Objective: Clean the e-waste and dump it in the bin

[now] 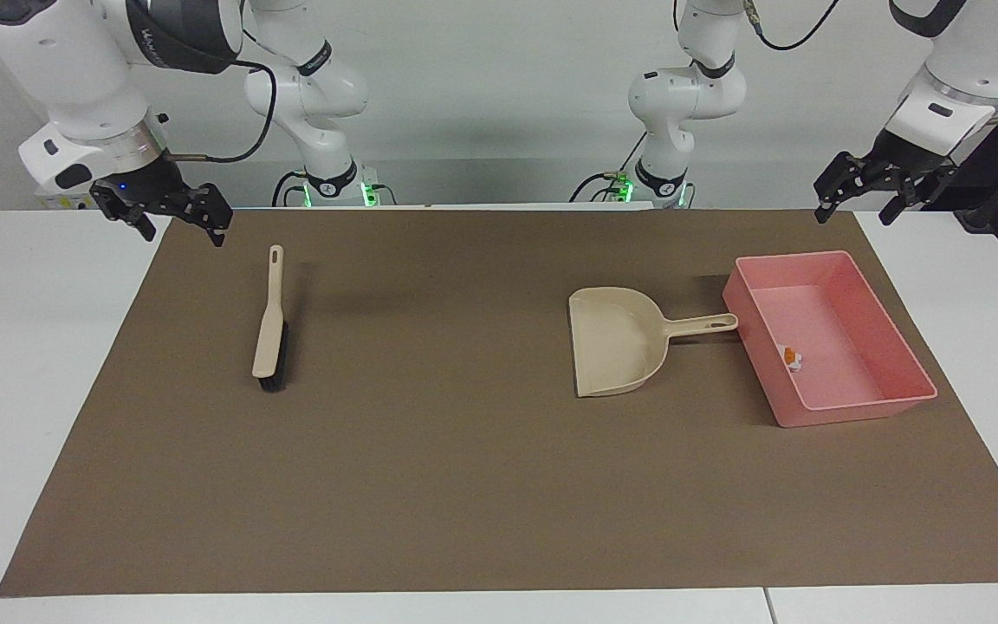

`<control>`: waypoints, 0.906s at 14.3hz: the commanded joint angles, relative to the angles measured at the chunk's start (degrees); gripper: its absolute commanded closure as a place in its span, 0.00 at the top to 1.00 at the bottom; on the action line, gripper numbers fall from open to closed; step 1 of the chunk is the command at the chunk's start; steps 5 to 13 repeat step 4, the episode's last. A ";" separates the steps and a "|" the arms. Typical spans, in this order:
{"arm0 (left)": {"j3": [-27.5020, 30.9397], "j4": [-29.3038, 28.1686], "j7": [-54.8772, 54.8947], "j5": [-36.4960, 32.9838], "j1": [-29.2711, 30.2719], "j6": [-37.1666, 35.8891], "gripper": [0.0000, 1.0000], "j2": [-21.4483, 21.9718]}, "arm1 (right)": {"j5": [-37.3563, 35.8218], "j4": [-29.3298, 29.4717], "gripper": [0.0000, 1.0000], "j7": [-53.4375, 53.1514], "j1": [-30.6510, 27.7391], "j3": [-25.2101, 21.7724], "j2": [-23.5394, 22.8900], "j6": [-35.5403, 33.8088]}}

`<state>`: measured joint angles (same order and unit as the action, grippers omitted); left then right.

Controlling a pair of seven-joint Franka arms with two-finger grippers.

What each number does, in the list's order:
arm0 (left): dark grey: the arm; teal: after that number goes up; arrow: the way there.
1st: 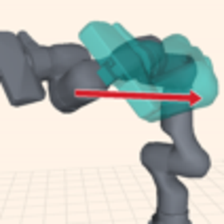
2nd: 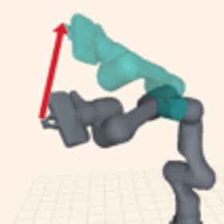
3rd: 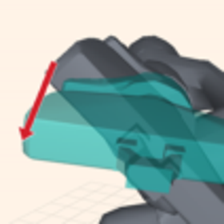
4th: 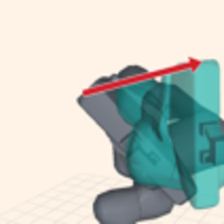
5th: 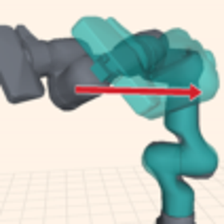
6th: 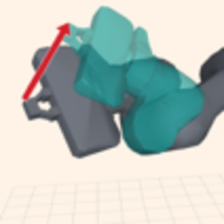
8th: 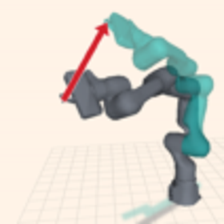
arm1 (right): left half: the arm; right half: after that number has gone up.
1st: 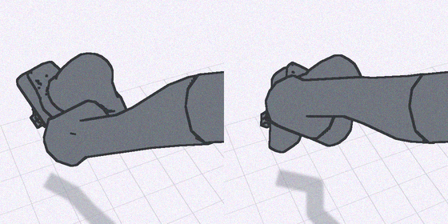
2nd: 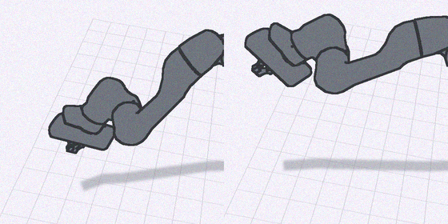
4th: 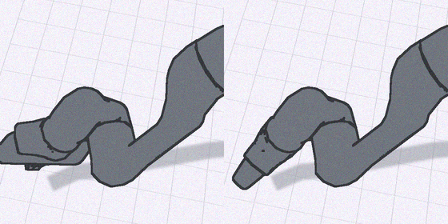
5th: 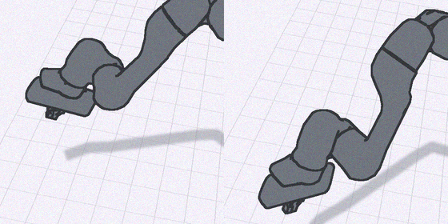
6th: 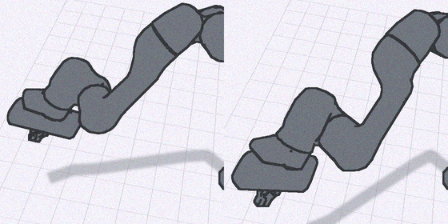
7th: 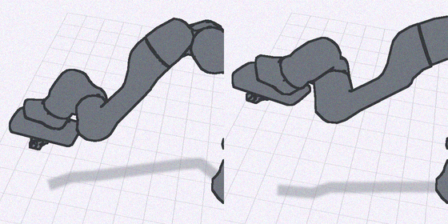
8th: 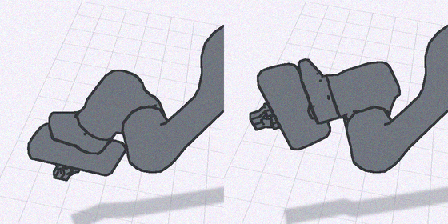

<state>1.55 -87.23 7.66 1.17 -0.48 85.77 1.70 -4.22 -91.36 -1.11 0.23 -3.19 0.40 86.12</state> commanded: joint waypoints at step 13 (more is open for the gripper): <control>-0.32 -0.48 -0.37 -0.74 -0.22 -0.60 0.99 0.50 | 3.96 -0.92 0.99 -0.12 -0.67 0.37 1.19 0.63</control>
